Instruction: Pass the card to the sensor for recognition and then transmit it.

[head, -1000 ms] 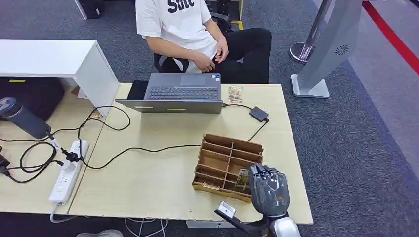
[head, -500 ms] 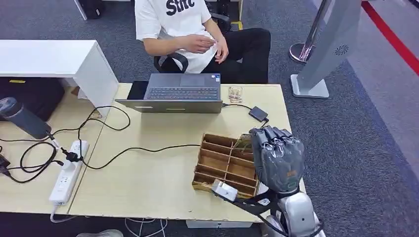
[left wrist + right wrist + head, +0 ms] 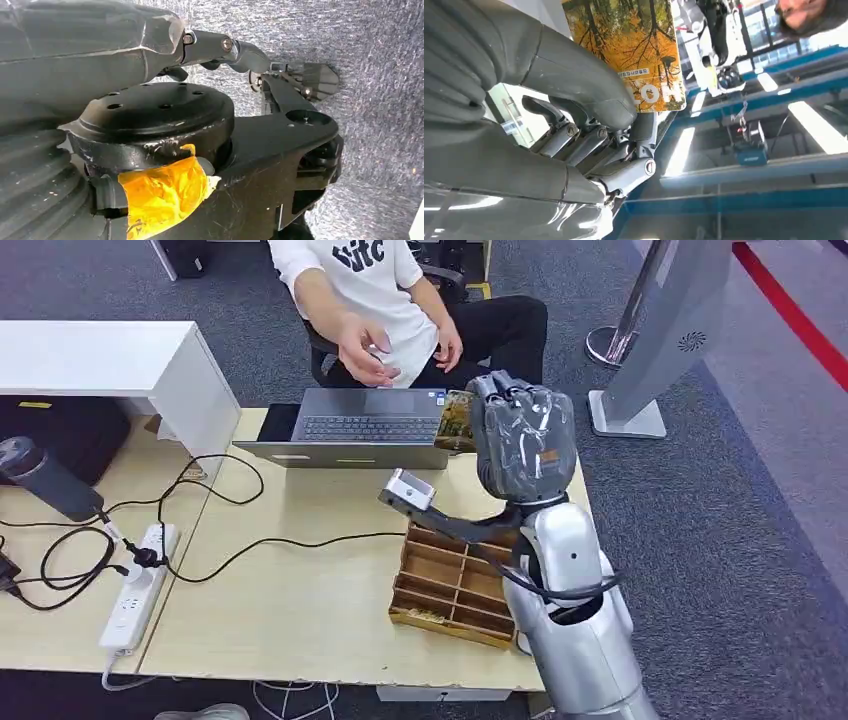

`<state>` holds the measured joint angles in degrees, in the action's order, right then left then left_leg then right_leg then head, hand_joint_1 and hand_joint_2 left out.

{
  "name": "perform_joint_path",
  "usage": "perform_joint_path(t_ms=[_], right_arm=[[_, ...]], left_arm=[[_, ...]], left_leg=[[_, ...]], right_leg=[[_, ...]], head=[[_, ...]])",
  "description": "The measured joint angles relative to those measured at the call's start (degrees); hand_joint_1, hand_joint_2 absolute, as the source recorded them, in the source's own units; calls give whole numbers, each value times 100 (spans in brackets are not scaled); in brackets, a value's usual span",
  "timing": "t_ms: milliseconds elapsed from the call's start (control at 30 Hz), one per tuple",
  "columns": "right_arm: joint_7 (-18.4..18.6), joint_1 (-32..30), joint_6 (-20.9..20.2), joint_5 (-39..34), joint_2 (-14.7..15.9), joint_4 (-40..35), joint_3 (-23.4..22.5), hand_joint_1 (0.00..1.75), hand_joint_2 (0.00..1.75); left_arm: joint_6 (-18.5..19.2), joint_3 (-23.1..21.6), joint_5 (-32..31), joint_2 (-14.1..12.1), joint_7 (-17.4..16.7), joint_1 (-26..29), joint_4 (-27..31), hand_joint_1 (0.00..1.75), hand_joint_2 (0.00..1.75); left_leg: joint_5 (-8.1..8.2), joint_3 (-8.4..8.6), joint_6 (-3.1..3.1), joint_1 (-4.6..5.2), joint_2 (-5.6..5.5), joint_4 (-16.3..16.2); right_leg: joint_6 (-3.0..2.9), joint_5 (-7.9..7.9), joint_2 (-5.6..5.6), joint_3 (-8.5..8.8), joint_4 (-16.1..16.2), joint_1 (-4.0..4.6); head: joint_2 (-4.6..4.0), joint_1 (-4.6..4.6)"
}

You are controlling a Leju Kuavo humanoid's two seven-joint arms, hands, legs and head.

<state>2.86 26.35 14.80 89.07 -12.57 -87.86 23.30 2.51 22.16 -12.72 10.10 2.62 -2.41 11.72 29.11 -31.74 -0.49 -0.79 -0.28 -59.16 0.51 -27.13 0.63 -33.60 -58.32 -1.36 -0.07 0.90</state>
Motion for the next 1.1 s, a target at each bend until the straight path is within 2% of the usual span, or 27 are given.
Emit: perform_joint_path(t_ms=[333,667,700,733,767,1100], right_arm=[[472,480,-57,20,-105,935,64,175,175],[688,652,-57,20,-103,1374,295,175,175],[691,656,-57,20,-103,1398,297,169,175],[688,672,-57,20,-103,1433,313,10,175],[673,680,-50,20,-103,1459,330,0,175],[228,643,105,-297,-107,1508,245,0,175]], left_arm=[[28,-65,-136,20,-15,-1,0,0,175],[77,-68,-203,20,-15,-1,0,0,175],[79,-68,-203,20,-15,-2,0,0,175],[85,-68,-203,20,-15,-2,0,0,175],[92,-68,-203,20,-15,-2,0,0,175],[101,-68,-201,20,-15,-2,0,0,175]], left_leg=[[0,0,0,0,-1,0],[0,-2,0,0,-2,0],[0,-2,0,0,-2,0],[0,-2,0,0,-1,0],[0,-1,0,0,-1,0],[0,-1,0,0,-2,0]], right_leg=[[0,0,-1,0,0,0],[0,0,-1,-3,0,0],[0,0,-1,-3,0,1],[0,0,-1,-3,0,0],[0,0,0,-3,0,0],[0,0,-1,-4,0,1]], head=[[0,0],[0,0],[0,0],[0,0],[0,0],[0,-2]])
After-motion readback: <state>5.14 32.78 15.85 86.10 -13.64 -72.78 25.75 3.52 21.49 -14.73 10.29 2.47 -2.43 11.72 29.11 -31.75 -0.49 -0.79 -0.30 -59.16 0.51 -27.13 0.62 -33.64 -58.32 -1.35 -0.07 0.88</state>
